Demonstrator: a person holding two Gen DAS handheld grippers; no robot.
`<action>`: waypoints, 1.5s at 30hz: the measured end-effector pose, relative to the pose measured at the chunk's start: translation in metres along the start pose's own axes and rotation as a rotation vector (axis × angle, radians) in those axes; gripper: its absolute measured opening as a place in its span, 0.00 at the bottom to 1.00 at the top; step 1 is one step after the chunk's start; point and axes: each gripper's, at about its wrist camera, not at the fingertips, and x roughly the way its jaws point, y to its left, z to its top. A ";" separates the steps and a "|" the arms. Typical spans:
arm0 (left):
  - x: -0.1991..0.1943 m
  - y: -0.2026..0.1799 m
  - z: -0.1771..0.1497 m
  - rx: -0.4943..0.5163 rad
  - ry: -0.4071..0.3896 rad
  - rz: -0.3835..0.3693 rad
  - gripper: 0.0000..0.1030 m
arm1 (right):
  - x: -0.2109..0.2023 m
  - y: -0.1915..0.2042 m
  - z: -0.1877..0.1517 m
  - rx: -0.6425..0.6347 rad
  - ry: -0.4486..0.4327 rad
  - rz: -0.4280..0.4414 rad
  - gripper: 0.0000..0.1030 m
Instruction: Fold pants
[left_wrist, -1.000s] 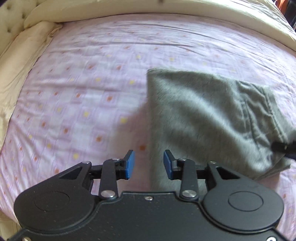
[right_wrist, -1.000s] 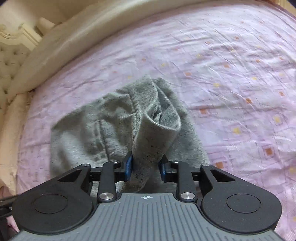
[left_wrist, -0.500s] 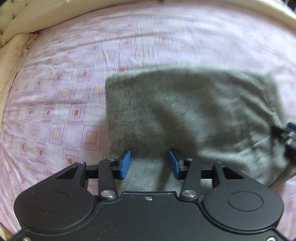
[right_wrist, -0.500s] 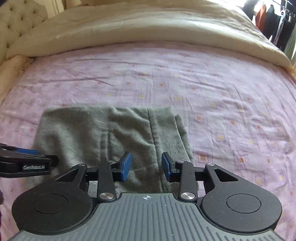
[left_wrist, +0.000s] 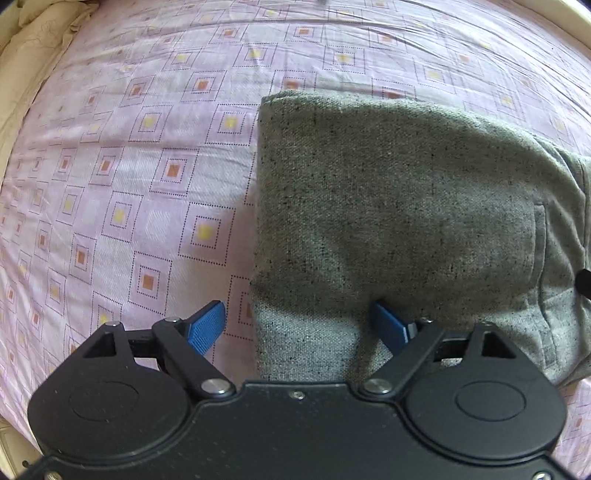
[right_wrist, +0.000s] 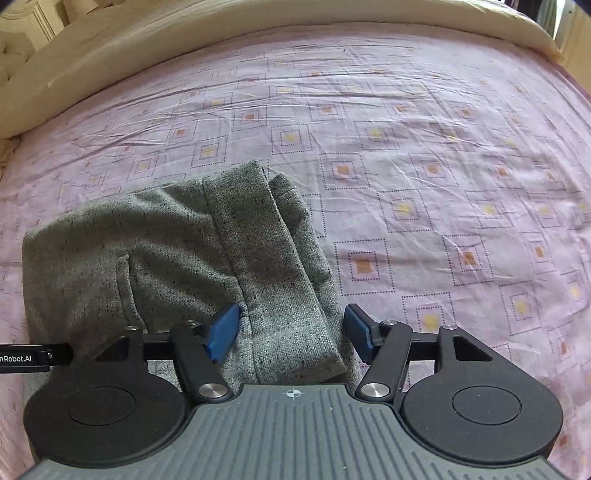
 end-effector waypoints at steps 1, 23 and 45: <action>0.001 0.000 0.001 -0.001 0.003 0.002 0.89 | 0.000 0.000 -0.001 -0.003 -0.001 0.002 0.59; -0.022 0.036 0.051 -0.035 -0.170 -0.072 0.82 | -0.008 0.004 0.044 -0.151 -0.135 0.172 0.59; 0.025 0.058 0.049 -0.134 -0.101 -0.087 1.00 | 0.041 -0.012 0.050 -0.100 0.039 0.461 0.30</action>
